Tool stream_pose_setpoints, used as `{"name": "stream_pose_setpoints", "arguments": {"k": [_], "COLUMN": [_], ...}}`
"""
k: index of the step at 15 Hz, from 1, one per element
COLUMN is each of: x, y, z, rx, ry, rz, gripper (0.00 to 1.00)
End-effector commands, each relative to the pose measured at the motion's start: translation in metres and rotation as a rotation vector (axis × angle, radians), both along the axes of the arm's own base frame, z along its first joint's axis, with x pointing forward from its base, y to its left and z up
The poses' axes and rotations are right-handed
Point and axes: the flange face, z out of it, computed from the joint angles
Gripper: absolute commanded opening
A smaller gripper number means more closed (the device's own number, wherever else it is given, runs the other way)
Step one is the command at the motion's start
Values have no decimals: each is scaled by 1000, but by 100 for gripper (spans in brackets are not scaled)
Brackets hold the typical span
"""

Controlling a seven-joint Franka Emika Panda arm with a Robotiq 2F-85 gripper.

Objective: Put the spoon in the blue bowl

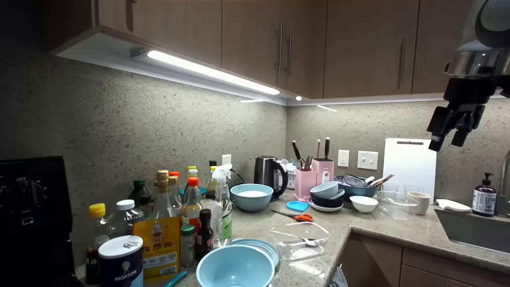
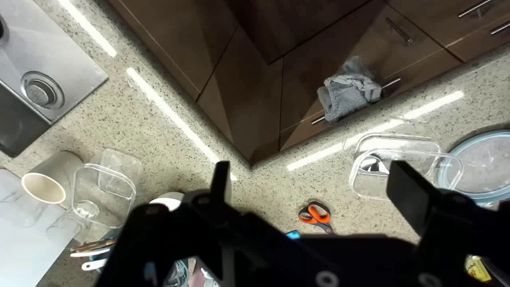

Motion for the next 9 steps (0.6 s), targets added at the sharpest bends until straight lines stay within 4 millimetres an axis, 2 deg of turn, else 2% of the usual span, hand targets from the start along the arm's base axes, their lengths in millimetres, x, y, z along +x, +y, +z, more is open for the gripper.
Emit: {"name": "stream_pose_setpoints", "arguments": {"k": [1,6,9], "x": [0,0,15], "y": [0,0,8], "z": [0,0,-5], "rx": [0,0,24], "ry": [1,1,33], "rz": [0,0,97], "gripper": [100,100,100]}}
